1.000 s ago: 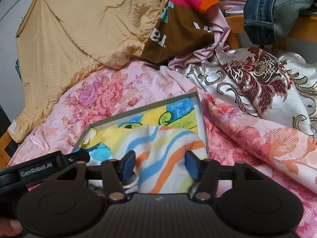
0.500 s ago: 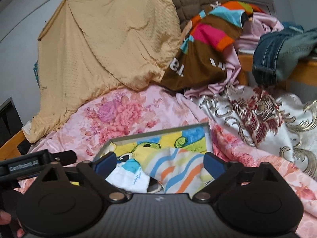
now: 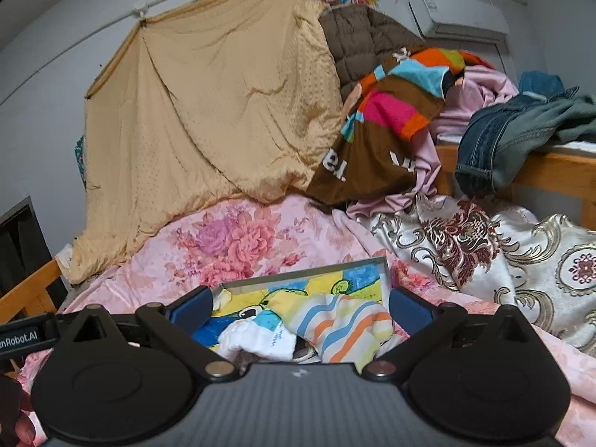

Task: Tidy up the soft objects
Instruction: 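Withdraw both open grippers from the tray back toward the pile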

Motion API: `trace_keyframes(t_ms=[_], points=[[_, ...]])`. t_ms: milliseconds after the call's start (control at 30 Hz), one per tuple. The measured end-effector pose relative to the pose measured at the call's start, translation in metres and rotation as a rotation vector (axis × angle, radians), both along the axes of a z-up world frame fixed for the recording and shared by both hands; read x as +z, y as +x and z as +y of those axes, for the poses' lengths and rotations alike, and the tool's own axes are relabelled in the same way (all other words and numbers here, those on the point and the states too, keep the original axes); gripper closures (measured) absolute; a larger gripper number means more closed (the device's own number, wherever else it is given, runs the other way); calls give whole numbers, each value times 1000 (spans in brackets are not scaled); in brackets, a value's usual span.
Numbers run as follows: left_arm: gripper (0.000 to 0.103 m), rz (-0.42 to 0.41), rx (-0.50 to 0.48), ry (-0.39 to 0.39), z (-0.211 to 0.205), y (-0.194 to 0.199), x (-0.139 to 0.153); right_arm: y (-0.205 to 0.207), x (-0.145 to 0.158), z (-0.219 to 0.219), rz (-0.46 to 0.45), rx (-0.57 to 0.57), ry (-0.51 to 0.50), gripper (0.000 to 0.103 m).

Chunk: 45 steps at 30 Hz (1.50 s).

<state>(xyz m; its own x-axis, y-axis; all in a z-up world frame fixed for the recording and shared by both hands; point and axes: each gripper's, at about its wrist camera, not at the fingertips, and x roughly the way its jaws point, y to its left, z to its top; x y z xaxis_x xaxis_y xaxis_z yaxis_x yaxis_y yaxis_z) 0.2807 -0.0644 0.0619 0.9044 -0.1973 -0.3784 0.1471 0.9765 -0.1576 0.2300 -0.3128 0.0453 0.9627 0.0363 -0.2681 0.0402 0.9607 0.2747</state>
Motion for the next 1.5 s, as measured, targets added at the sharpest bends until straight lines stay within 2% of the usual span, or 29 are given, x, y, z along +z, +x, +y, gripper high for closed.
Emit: trace_keyframes(t_ms=[233,567,900,1167,1500], points=[[1,-27,6,-20,15,-39,5,-40,5,20,-73,9,-18,0],[1,-25,-40,21,32,-91,3,-84,-2,49,-96,30,-75,0],[1,2,-93,125,58,-127,-7,-109,-19,75,-45,67,-133,0],[1,64,-95,162,83,-135,-29,-110,-34,97,16,131,-176,0],[1,113,-91,173,104,-125,-52,-101,-54,126,80,229,-246,0]])
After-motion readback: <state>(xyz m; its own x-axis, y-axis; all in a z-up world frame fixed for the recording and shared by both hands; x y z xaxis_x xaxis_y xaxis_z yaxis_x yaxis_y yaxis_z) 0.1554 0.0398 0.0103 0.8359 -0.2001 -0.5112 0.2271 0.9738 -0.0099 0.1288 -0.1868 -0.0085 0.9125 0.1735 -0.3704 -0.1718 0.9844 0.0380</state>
